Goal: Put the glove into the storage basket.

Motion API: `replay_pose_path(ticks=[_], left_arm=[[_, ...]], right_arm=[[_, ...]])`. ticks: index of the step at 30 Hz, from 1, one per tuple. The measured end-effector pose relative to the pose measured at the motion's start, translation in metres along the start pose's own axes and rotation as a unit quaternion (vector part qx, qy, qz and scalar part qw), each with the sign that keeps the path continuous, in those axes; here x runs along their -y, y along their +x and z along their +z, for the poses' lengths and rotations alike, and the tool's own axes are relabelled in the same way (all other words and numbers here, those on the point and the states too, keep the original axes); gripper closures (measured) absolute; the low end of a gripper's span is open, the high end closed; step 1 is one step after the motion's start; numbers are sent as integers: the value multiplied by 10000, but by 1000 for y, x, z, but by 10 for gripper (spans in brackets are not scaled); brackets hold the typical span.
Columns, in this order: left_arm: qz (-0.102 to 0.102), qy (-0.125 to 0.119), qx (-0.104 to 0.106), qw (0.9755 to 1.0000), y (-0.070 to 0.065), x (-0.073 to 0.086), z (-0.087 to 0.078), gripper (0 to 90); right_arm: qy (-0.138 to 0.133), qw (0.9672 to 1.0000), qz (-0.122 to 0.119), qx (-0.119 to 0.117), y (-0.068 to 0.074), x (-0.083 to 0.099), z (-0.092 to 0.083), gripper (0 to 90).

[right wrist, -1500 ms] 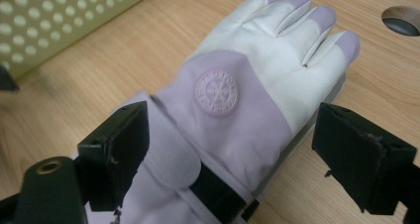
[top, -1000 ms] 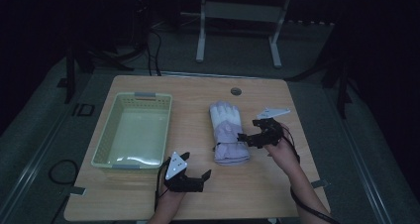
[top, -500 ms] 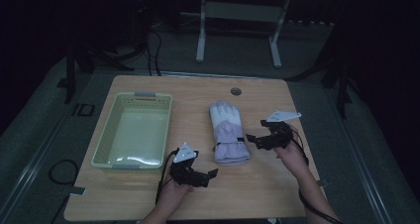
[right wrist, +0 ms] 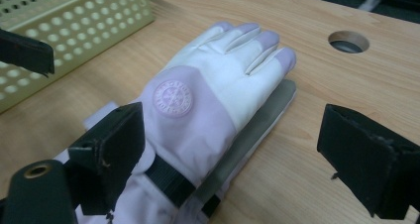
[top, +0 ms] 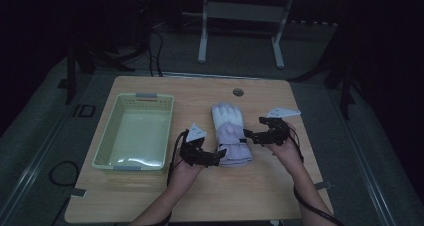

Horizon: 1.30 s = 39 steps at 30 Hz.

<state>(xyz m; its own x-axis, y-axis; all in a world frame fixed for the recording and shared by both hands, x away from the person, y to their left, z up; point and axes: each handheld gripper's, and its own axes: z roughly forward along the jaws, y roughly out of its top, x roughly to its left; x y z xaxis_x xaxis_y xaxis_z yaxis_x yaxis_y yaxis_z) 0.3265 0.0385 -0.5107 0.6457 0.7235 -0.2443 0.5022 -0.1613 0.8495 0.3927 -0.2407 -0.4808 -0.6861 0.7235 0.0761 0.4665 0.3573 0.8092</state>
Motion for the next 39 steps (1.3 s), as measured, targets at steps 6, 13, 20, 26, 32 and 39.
replay_pose_path(ticks=[6, 13, 20, 26, 32, 39], left_arm=[[-218, 56, -91, 9997, 1, -4, 8, 75], [-832, 630, -173, 9944, 6, 14, 27, 148], [-1349, 1126, 137, 9843, 11, 28, 45, 152], [-1392, 1209, 403, 9820, 14, 32, 51, 255], [-1433, 1374, 838, 9765, 13, 30, 54, 619], [-1487, 1403, 864, 9751, 12, 25, 52, 731]], right_arm=[[268, 9992, 288, -72, -1, -2, 18, 148], [563, 9952, 771, -224, -11, 18, 38, 244], [850, 9840, 1398, -708, -21, 31, 50, 386], [1103, 9652, 2077, -1145, -30, 41, 58, 448], [1206, 9662, 1959, -1164, -26, 39, 57, 716], [1149, 9764, 1628, -833, -14, 31, 48, 770]])
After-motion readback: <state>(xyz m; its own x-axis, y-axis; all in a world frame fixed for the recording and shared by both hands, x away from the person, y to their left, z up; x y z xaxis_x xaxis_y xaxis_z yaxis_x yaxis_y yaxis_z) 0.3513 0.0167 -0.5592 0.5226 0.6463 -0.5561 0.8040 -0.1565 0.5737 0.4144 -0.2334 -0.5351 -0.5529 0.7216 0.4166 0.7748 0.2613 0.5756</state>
